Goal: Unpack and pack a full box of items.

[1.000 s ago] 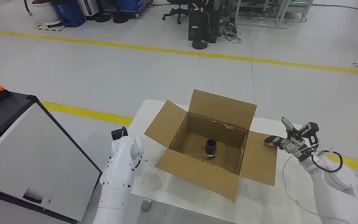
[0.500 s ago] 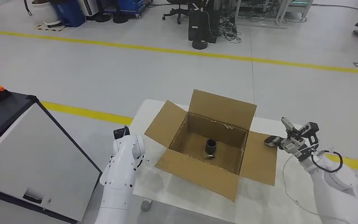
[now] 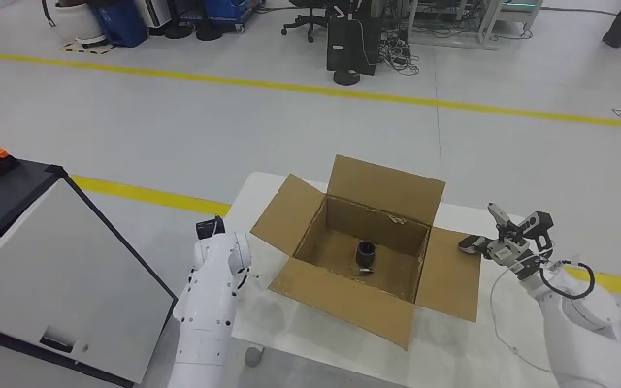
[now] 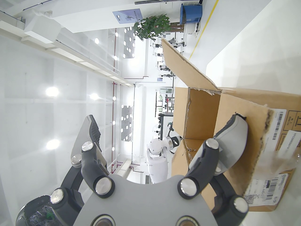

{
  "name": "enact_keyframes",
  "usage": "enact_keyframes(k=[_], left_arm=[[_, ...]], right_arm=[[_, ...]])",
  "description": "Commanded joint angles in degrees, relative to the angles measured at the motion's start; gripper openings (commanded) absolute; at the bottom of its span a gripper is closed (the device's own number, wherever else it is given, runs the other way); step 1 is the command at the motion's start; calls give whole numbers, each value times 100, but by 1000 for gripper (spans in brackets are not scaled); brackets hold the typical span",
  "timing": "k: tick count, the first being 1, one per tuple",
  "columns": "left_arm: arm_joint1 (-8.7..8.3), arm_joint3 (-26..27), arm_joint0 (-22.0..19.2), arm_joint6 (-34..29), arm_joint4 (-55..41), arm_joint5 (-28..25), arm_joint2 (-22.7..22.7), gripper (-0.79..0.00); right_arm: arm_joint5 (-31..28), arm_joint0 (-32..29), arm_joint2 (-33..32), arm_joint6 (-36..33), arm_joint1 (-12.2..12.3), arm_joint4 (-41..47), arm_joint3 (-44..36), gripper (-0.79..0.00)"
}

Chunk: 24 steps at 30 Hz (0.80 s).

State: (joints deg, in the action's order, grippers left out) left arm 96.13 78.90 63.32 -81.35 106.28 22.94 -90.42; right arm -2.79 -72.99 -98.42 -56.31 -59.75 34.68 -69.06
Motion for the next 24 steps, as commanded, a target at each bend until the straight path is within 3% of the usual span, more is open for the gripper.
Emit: enact_keyframes(k=[1, 10, 16, 24], left_arm=[[22, 118, 41, -39, 93, -39, -25, 0], [136, 1038, 276, -142, 507, -141, -272, 0], [254, 2099, 384, -440, 532, -440, -410, 0], [420, 3447, 575, -665, 451, -666, -117, 0]], right_arm=[[0, 0, 0, 0, 0, 0, 0, 0], [0, 0, 0, 0, 0, 0, 0, 0], [0, 0, 0, 0, 0, 0, 0, 0], [0, 0, 0, 0, 0, 0, 0, 0]])
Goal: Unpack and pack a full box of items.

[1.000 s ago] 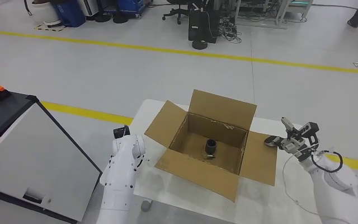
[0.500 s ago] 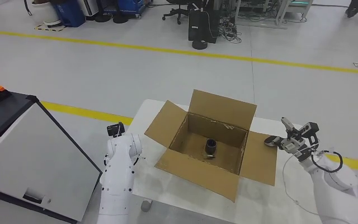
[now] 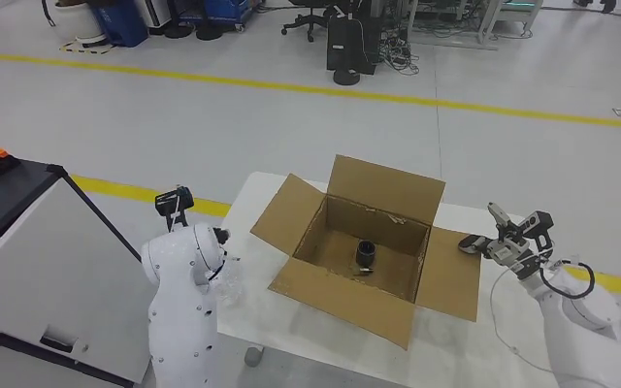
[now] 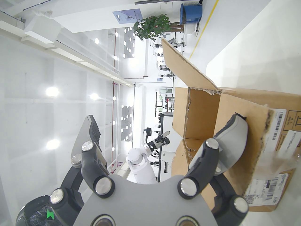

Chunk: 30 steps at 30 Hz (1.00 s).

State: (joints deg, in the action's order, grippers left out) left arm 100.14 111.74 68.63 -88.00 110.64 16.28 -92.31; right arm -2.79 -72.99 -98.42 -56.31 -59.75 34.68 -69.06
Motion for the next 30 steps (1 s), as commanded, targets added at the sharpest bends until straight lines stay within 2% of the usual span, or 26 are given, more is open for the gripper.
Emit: enact_keyframes(k=[1, 8, 30], left_arm=[[32, 253, 90, 0, -4, -22, 143, 0], [108, 901, 338, 0, 35, -399, 511, 0], [108, 901, 338, 0, 35, -399, 511, 0]], right_arm=[[0, 0, 0, 0, 0, 0, 0, 0], [0, 0, 0, 0, 0, 0, 0, 0], [0, 0, 0, 0, 0, 0, 0, 0]])
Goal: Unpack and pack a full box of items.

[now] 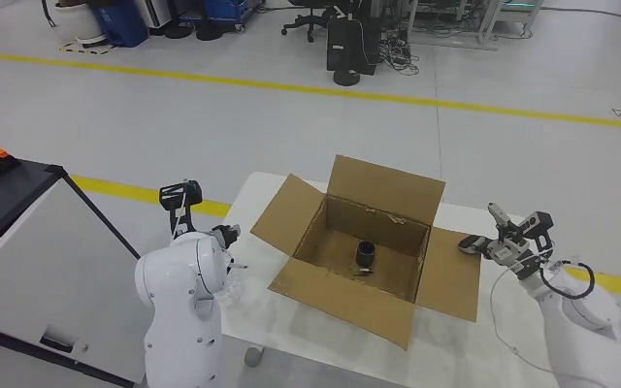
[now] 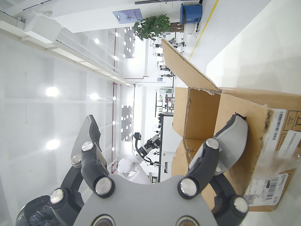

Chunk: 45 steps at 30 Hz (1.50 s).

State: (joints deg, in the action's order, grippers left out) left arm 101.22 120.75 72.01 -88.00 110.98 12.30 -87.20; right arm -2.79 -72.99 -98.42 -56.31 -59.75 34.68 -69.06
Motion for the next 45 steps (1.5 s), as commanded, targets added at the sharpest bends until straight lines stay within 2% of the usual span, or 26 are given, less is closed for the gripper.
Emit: enact_keyframes(k=[1, 11, 13, 17, 21, 25, 26, 30, 32, 35, 37, 39, 45], left_arm=[[0, 0, 0, 0, 0, 0, 0, 0], [-4, 41, -12, 132, 41, -20, 15, 0], [-27, -11, 99, 869, 342, -201, 261, 0], [-3, 246, 27, 929, 356, -190, 657, 0], [27, 255, -265, 757, -4, -516, 1027, 0], [54, -298, -860, 359, -942, -1299, 1254, 0], [55, -582, -1026, 222, -1093, -1522, 1297, 0], [87, -1610, -1843, 0, -1920, -1867, 1269, 0], [93, -2051, -2131, 0, -2022, -1942, 1303, 0], [113, -2839, -2569, 0, -2711, -2330, 1442, 0], [128, -3187, -2787, 0, -3036, -2306, 1531, 0], [128, -3368, -2909, 0, -3236, -2297, 1565, 0], [128, -3368, -2909, 0, -3236, -2297, 1565, 0]], right_arm=[[0, 0, 0, 0, 0, 0, 0, 0], [0, 0, 0, 0, 0, 0, 0, 0], [0, 0, 0, 0, 0, 0, 0, 0], [0, 0, 0, 0, 0, 0, 0, 0], [0, 0, 0, 0, 0, 0, 0, 0], [0, 0, 0, 0, 0, 0, 0, 0], [0, 0, 0, 0, 0, 0, 0, 0], [0, 0, 0, 0, 0, 0, 0, 0], [0, 0, 0, 0, 0, 0, 0, 0], [0, 0, 0, 0, 0, 0, 0, 0], [0, 0, 0, 0, 0, 0, 0, 0], [0, 0, 0, 0, 0, 0, 0, 0], [0, 0, 0, 0, 0, 0, 0, 0]])
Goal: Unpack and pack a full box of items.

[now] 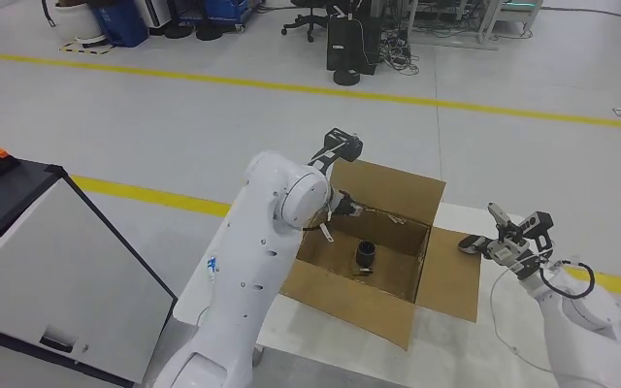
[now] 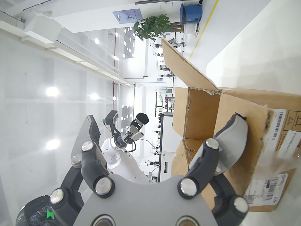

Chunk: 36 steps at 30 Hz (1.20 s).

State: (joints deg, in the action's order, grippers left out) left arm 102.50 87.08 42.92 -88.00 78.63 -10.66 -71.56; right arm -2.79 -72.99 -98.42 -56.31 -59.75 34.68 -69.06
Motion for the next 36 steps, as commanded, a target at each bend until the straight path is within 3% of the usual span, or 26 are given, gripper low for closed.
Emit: enact_keyframes(k=[1, 20, 29, 36], left_arm=[[0, 0, 0, 0, 0, -1, 0, 0], [-1, -22, 25, 57, -24, 71, -35, 0], [46, -1051, -210, 225, -368, 723, 269, 0], [92, -1871, -487, 362, -469, 45, 862, 0]], right_arm=[[0, 0, 0, 0, 0, 0, 0, 0], [0, 0, 0, 0, 0, 0, 0, 0], [0, 0, 0, 0, 0, 0, 0, 0], [0, 0, 0, 0, 0, 0, 0, 0]])
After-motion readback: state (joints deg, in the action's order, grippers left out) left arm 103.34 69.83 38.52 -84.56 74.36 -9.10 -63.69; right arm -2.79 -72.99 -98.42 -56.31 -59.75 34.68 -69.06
